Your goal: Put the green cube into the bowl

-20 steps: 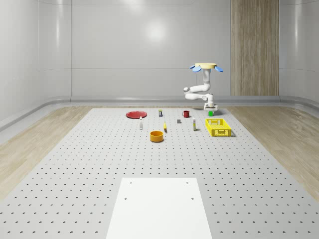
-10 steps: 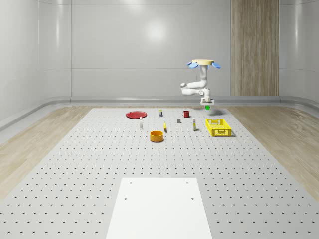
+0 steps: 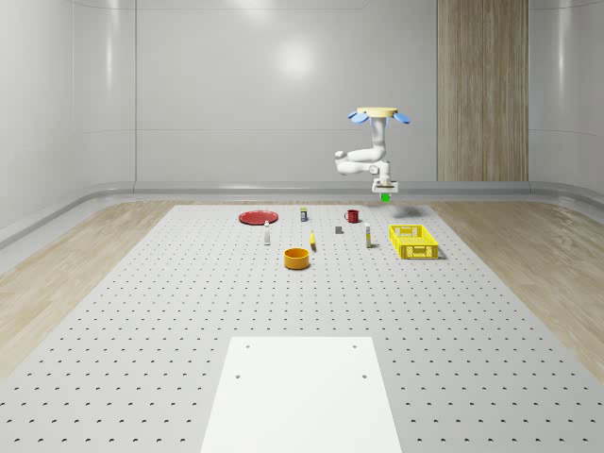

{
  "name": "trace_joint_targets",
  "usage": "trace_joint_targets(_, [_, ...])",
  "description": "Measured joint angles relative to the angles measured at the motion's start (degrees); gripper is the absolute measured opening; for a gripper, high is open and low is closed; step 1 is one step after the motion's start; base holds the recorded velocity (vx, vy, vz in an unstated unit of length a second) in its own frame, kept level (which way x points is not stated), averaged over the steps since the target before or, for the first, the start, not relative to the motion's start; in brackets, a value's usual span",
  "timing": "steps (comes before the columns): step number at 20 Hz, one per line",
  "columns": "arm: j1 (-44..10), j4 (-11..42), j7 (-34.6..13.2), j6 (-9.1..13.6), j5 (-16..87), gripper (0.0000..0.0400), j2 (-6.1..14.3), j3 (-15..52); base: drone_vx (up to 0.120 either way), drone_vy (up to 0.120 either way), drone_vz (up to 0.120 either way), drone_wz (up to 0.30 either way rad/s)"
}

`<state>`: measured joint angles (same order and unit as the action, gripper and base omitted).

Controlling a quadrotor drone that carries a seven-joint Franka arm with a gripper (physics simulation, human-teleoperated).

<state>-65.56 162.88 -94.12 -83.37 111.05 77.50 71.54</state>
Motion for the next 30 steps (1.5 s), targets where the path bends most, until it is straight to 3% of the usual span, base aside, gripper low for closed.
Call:
trace_joint_targets(22, [-0.9, -0.2, -0.8, -2.4, -1.3, 0.0251, 2.6, 0.6, 0.000, -0.120, 0.009, 0.000])
trace_joint_targets(30, [-1.2, -0.2, -1.0, -3.2, -1.7, 0.0251, 3.4, 0.8, 0.115, -0.120, 0.000, 0.000])
